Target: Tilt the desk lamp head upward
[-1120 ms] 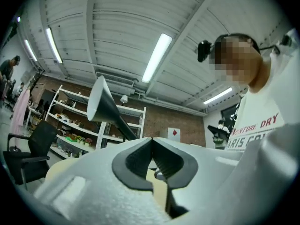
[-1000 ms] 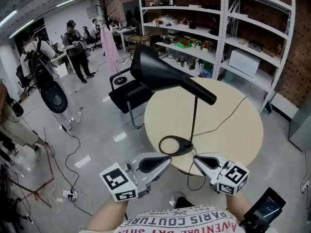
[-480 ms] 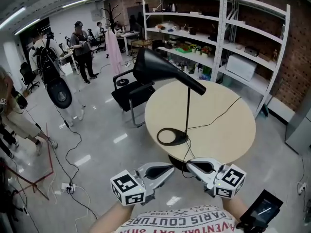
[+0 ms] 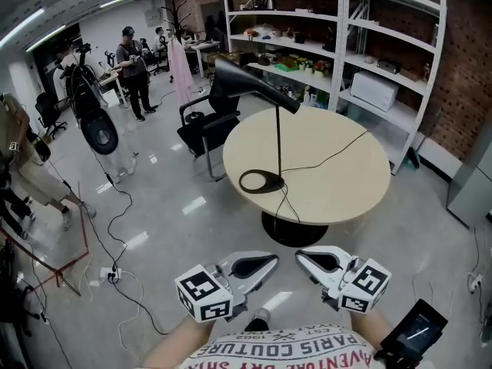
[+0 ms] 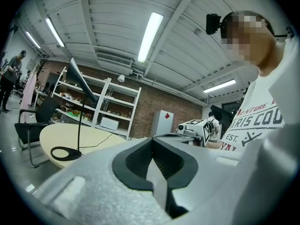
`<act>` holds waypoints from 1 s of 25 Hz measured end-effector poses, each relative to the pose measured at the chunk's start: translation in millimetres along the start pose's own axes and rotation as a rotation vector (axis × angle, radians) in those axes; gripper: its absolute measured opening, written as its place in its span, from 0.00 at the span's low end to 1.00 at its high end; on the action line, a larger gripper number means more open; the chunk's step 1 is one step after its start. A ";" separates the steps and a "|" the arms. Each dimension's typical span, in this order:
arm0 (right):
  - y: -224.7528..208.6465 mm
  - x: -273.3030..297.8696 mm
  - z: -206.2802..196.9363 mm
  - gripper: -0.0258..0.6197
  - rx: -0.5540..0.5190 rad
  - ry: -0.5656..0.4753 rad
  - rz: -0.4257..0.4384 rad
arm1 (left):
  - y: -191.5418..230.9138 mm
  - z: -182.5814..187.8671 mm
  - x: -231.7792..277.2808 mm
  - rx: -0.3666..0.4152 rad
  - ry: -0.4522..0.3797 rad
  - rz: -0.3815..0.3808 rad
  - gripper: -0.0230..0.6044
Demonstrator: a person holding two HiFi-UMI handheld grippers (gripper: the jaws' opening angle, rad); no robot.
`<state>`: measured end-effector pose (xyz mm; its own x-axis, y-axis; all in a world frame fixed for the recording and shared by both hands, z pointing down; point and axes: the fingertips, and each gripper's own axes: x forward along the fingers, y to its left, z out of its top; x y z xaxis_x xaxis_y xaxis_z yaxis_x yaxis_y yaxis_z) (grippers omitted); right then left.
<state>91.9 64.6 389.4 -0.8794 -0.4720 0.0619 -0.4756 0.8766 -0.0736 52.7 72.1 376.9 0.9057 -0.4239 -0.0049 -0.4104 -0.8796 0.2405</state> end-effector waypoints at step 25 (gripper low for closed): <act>71.5 -46.9 1.8 0.05 -0.051 -0.013 0.001 | -82.8 -6.4 -27.4 0.053 -0.001 0.020 0.03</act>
<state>99.1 149.3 379.5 -0.8804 -0.4717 0.0486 -0.4731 0.8807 -0.0229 62.6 158.0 363.4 0.8971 -0.4417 -0.0016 -0.4335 -0.8811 0.1890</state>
